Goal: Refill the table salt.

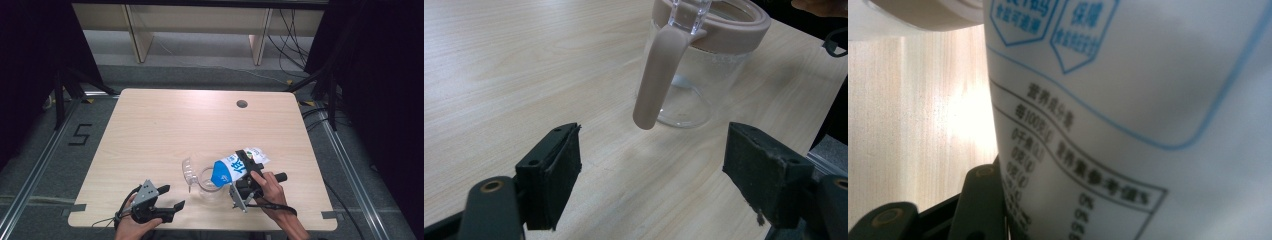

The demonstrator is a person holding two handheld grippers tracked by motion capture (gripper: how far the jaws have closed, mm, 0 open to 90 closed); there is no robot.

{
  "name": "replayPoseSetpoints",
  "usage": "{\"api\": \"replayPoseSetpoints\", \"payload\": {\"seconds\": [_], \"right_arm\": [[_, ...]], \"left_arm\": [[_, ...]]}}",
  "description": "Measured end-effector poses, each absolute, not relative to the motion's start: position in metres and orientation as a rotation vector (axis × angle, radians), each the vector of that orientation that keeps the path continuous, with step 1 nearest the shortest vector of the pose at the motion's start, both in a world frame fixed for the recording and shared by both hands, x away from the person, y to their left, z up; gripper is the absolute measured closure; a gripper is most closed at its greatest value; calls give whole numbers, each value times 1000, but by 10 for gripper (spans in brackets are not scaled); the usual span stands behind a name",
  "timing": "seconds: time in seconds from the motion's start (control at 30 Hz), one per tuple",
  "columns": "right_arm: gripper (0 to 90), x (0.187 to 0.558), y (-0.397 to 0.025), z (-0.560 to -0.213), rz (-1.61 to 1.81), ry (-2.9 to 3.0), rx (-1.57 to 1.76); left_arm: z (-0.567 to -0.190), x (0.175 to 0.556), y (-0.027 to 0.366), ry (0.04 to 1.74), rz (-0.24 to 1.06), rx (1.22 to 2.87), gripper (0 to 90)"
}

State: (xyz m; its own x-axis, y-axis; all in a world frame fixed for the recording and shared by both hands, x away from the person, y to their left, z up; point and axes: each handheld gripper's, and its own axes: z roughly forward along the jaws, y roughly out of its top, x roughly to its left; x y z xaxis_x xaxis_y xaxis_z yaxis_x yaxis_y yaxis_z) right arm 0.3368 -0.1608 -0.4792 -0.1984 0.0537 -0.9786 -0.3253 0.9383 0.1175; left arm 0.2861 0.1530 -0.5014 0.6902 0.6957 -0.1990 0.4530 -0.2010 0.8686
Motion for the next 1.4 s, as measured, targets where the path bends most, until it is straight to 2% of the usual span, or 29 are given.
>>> {"api": "replayPoseSetpoints", "payload": {"seconds": [1.4], "right_arm": [[525,335,-157,-477,198,1683,-314]], "left_arm": [[-501,286,153,911,289,1850,224]]}}
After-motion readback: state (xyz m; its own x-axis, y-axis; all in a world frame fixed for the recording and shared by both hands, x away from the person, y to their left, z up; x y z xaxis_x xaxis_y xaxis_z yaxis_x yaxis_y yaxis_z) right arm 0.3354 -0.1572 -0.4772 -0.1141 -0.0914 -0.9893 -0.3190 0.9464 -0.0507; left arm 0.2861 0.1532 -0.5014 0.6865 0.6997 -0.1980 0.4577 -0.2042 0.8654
